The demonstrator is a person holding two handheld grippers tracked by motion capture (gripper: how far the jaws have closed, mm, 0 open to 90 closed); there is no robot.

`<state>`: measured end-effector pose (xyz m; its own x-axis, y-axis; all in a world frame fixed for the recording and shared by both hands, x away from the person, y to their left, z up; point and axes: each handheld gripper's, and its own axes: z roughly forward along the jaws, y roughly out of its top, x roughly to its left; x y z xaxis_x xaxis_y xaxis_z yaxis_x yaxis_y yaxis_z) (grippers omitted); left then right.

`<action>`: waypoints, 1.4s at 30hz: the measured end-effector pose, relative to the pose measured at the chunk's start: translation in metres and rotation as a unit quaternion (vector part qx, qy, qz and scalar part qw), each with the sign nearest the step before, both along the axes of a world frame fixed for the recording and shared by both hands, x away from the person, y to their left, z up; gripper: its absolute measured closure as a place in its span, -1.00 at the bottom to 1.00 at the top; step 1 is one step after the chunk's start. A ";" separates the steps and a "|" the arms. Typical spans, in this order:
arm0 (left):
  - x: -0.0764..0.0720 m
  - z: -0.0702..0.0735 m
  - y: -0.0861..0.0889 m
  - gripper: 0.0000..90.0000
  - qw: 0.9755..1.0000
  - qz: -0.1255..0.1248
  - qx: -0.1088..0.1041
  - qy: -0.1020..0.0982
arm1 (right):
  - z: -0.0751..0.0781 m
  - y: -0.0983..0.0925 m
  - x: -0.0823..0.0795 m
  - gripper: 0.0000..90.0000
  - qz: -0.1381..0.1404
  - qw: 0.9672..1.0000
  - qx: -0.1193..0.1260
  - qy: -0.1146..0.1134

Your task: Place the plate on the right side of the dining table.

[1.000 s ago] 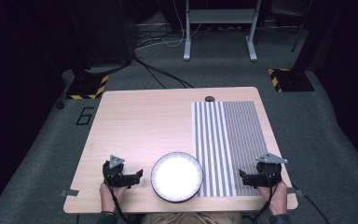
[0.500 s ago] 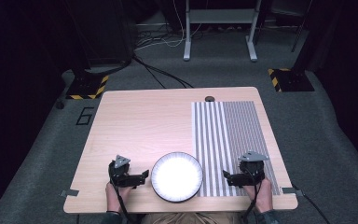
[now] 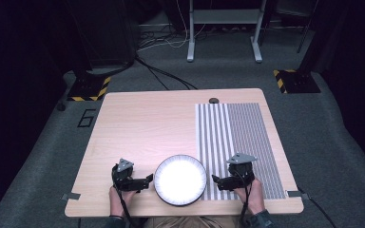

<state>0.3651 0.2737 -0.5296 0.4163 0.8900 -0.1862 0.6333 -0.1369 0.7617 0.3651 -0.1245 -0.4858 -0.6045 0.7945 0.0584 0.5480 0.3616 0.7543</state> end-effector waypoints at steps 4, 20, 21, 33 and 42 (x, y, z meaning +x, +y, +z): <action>-0.002 0.000 -0.001 -1.00 1.000 -0.006 -0.003 -0.005 | 0.000 0.014 0.000 -1.00 0.017 1.000 0.005 -0.001; -0.004 0.000 0.000 -1.00 1.000 -0.018 -0.021 -0.001 | 0.002 0.051 0.000 -0.89 0.063 0.998 0.016 0.007; -0.005 0.000 0.000 -1.00 1.000 -0.020 -0.021 -0.001 | 0.002 0.052 0.000 -0.88 0.066 0.998 0.019 0.008; -0.011 -0.001 0.001 -1.00 0.999 -0.029 -0.029 0.002 | 0.001 0.064 -0.002 -0.71 0.076 0.997 0.033 0.005; -0.014 -0.001 0.002 -1.00 0.999 -0.032 -0.029 0.004 | 0.000 0.066 -0.003 -0.62 0.078 0.996 0.035 0.007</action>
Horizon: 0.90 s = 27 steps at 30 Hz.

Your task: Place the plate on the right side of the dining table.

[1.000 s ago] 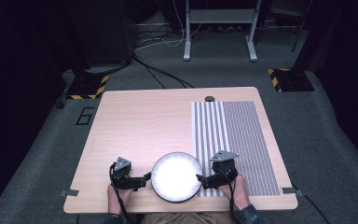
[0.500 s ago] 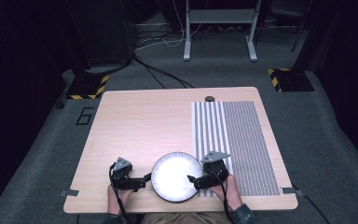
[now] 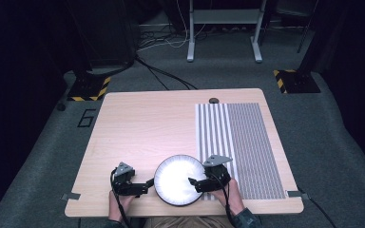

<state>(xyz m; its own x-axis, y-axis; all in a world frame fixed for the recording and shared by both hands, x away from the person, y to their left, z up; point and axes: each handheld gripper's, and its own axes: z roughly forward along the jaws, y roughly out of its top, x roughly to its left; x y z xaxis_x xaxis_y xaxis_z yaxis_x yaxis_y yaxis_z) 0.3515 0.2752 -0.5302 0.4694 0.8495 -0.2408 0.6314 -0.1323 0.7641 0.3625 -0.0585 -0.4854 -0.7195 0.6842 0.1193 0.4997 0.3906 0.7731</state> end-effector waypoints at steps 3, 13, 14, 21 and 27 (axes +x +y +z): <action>-0.001 0.000 0.000 -0.99 1.000 -0.001 -0.003 0.003 | -0.001 0.000 0.000 -0.56 -0.003 1.000 0.001 0.000; -0.004 -0.001 0.000 -0.96 1.000 0.001 -0.006 0.004 | -0.001 -0.001 0.000 -0.43 -0.017 1.000 0.001 -0.005; -0.004 -0.001 0.000 -0.96 1.000 0.000 -0.005 0.004 | -0.001 -0.001 0.000 -0.42 -0.016 1.000 0.001 -0.007; -0.006 -0.001 -0.001 -0.95 1.000 0.004 -0.005 0.007 | -0.001 0.001 -0.001 -0.41 -0.021 1.000 -0.004 -0.009; -0.006 -0.001 -0.001 -0.96 1.000 0.007 -0.005 0.007 | -0.001 0.004 -0.001 -0.41 -0.025 1.000 -0.012 -0.010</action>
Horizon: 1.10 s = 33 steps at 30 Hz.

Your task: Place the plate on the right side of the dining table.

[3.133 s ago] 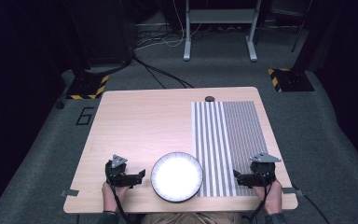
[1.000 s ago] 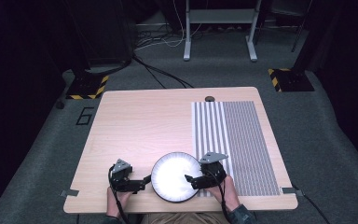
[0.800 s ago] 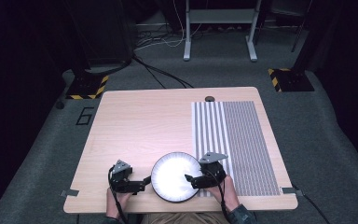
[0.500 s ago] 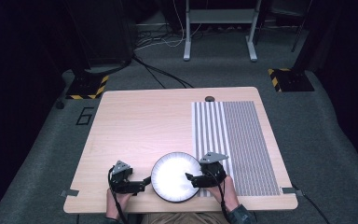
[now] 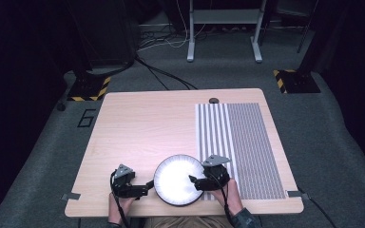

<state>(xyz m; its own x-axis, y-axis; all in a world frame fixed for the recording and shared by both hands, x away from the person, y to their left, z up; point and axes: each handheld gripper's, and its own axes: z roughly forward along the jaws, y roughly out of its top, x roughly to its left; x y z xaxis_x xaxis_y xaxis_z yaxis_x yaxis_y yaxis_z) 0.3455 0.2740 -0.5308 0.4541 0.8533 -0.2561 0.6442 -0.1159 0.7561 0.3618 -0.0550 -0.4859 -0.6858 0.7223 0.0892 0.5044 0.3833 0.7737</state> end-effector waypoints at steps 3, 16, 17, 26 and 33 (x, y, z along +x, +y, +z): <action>0.000 0.000 0.000 -0.95 1.000 0.000 0.000 0.000 | 0.001 0.001 0.000 -0.41 0.002 1.000 -0.008 -0.003; 0.000 0.000 0.000 -0.95 1.000 0.004 0.000 0.000 | 0.001 0.003 -0.002 -0.40 -0.007 1.000 -0.007 -0.011; 0.000 0.000 0.000 -0.95 1.000 0.004 0.000 0.000 | 0.001 0.003 -0.002 -0.40 -0.006 1.000 -0.007 -0.011; 0.000 0.000 -0.002 -0.93 1.000 0.011 0.007 -0.004 | -0.001 0.006 -0.003 -0.40 -0.005 1.000 -0.009 -0.007; 0.000 0.000 -0.002 -0.93 1.000 0.014 0.005 -0.002 | -0.002 0.008 -0.002 -0.39 -0.008 1.000 -0.007 -0.004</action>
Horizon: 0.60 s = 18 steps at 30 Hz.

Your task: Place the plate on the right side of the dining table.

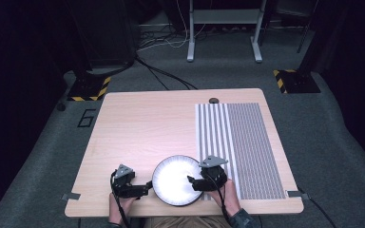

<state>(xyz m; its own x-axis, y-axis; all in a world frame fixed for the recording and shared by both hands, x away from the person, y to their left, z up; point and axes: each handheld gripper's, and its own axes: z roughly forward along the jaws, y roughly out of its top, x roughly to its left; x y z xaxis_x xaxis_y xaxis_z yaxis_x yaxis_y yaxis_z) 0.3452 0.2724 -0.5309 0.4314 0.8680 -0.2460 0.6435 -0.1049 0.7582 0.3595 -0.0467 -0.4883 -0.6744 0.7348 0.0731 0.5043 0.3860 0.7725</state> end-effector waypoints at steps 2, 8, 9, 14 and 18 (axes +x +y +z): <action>0.000 0.000 0.000 -0.93 1.000 0.003 0.001 0.000 | -0.001 0.001 0.000 -0.38 -0.001 1.000 -0.001 0.003; -0.001 0.000 -0.002 -0.93 1.000 0.007 0.019 -0.002 | -0.007 0.007 -0.001 -0.32 0.013 1.000 -0.010 0.007; -0.001 0.001 -0.002 -0.93 1.000 0.001 0.027 -0.001 | -0.008 0.008 -0.001 -0.32 0.012 1.000 -0.009 0.010; -0.002 0.001 -0.001 -0.94 1.000 0.004 0.027 0.000 | -0.011 0.007 0.001 -0.32 0.012 1.000 0.005 0.015; -0.001 0.001 0.001 -0.98 1.000 0.017 0.017 0.004 | -0.011 0.008 0.002 -0.32 0.013 1.000 0.005 0.014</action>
<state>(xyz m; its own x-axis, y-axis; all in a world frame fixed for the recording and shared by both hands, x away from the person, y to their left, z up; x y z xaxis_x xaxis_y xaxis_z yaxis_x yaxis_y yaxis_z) 0.3443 0.2738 -0.5295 0.3998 0.8900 -0.2194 0.6525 -0.1082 0.7500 0.3613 -0.0388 -0.4998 -0.6910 0.7159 0.1000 0.5161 0.3917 0.7617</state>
